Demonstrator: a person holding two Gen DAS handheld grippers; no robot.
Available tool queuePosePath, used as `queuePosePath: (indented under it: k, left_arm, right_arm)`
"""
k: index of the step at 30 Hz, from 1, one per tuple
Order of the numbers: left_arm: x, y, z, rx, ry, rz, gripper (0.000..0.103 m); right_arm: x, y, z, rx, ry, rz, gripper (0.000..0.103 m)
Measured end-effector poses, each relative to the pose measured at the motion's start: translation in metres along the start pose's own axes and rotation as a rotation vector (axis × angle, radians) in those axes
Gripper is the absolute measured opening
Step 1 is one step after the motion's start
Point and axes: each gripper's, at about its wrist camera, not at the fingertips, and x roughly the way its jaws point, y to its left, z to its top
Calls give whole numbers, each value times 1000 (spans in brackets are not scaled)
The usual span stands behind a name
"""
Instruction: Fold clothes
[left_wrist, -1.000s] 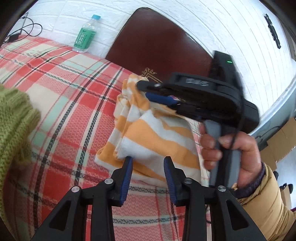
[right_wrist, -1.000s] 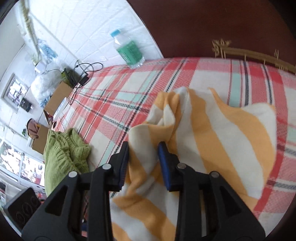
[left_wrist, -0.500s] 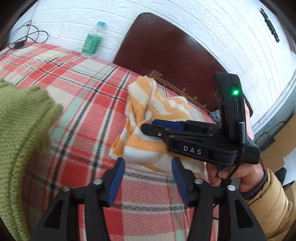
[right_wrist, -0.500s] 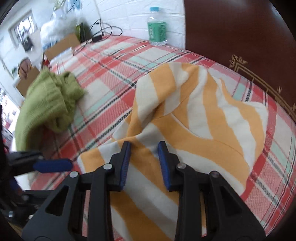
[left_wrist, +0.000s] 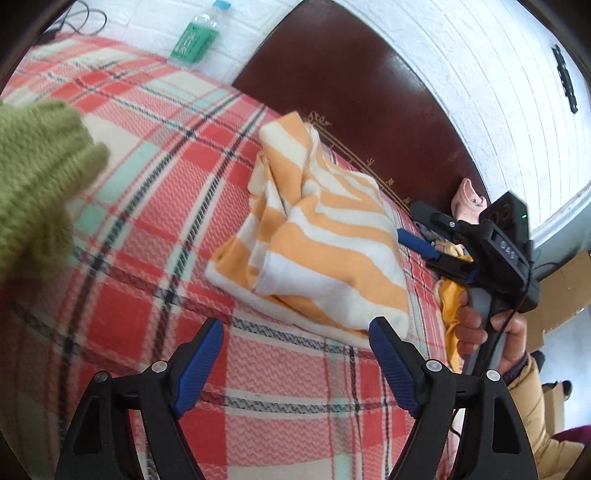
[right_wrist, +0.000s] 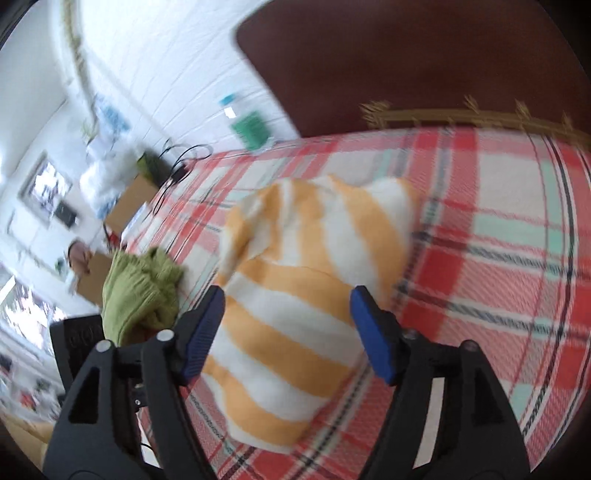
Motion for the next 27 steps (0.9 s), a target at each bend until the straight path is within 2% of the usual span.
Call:
queuePosePath:
  k: [3,8,12,16,18,20,21,22,23,26,27]
  left_arm:
    - [9,1,2,-28,10,-20,84]
    - [22,2,15,-91,7,-66,87]
    - [30,4,26,-114,-12,-81,87]
    - [36,6,33,-139,-30,-98,86]
    - [38,5,33,-143,-36,-97,85]
    - [38,4,31,-145,-41,-92,73]
    - [37,6,30,-153,-45,-87,69]
    - [37,7,30,-162,-41,-95,59]
    - [38,8,30,-170,-36,-106,44]
    - [39,5,31,-155,-26,-97,31]
    - [36,3,31,-151,-31,-98,31]
  right_arm:
    - [10,-30,-1,124,23,37,74]
    - [36,-49,6,224,28,133,74]
    - [55,-47,19,234,24,188,74]
    - [69,-38,27,212,39,198,74]
    - [75,-33,28,190,54,189,70]
    - [78,-35,27,192,73,168,46]
    - [79,-38,27,202,82,166,43]
    - [79,-40,26,214,85,169,38]
    - [78,-41,26,221,84,174,37]
    - [74,-38,26,219,84,183,33]
    - [72,-37,26,220,82,186,32]
